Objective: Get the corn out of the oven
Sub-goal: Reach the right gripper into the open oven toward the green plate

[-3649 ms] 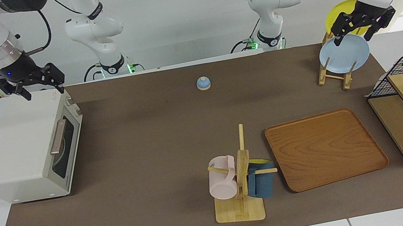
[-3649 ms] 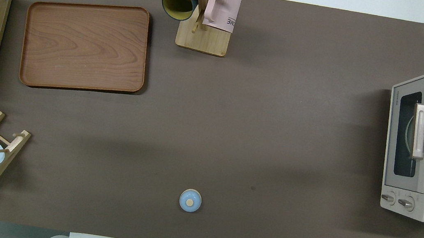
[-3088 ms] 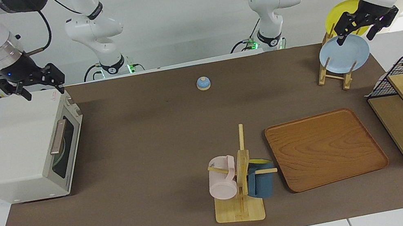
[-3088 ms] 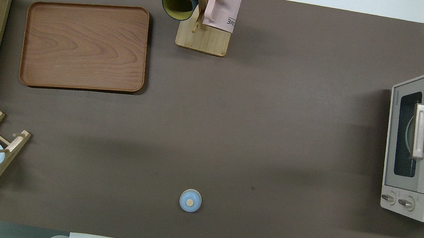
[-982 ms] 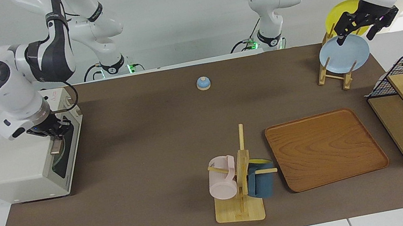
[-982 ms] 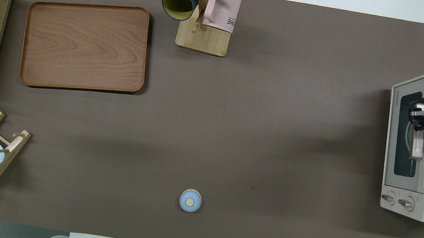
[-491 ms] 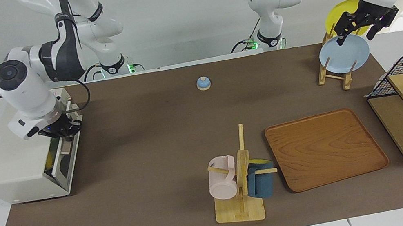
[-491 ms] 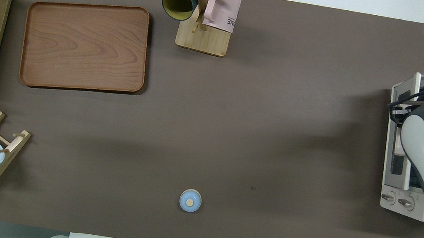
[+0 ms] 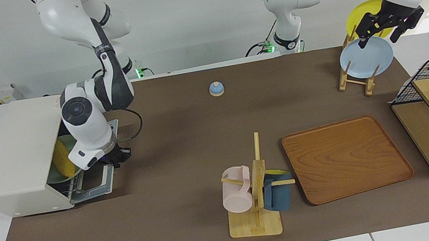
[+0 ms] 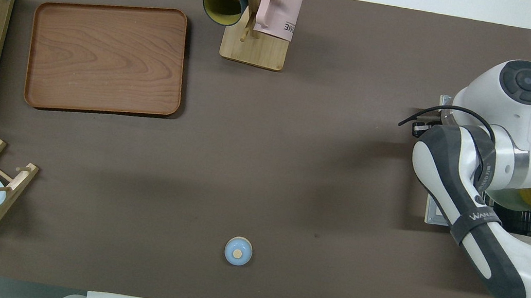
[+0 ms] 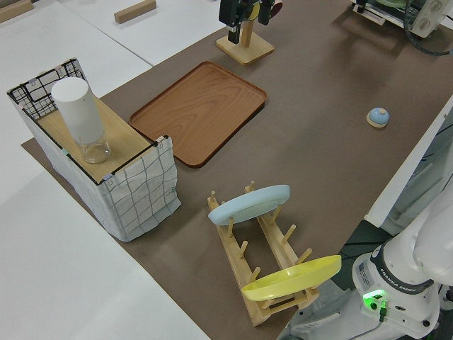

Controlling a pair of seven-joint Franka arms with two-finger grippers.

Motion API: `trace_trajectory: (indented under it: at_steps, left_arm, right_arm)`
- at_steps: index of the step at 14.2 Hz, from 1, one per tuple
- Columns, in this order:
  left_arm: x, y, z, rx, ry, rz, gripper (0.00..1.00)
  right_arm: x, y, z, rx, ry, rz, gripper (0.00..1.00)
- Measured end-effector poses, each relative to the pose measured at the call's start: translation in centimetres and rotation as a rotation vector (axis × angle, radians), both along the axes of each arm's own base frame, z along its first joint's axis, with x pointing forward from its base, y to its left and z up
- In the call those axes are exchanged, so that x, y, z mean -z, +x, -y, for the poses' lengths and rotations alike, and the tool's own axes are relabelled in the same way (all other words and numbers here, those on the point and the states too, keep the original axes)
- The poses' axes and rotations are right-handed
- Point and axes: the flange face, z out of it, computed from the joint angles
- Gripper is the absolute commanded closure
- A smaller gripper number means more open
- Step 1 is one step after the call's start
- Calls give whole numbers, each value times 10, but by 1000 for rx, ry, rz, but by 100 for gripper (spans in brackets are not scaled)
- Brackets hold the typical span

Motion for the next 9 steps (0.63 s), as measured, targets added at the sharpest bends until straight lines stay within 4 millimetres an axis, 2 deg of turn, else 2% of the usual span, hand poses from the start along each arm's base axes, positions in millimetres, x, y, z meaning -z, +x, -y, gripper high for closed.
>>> trace_trajectory:
  at_steps: [1, 3, 4, 5, 7, 9]
  left_arm:
    - [0, 0, 0, 0, 0, 0, 0]
    - [0, 0, 0, 0, 0, 0, 0]
    - [0, 0, 0, 0, 0, 0, 0]
    - [0, 0, 0, 0, 0, 0, 0]
    - [0, 0, 0, 0, 0, 0, 0]
    - [0, 0, 0, 0, 0, 0, 0]
  right_arm:
    - [3, 1, -1, 15, 4, 0, 92]
    - [-2, 6, -6, 77, 54, 25, 79]
    - [-10, 10, -14, 101, 84, 39, 71]
    - [-19, 14, -24, 116, 101, 55, 67]
    - [-37, 15, -35, 135, 104, 52, 49]
    - [-51, 10, -18, 170, 93, 12, 45]
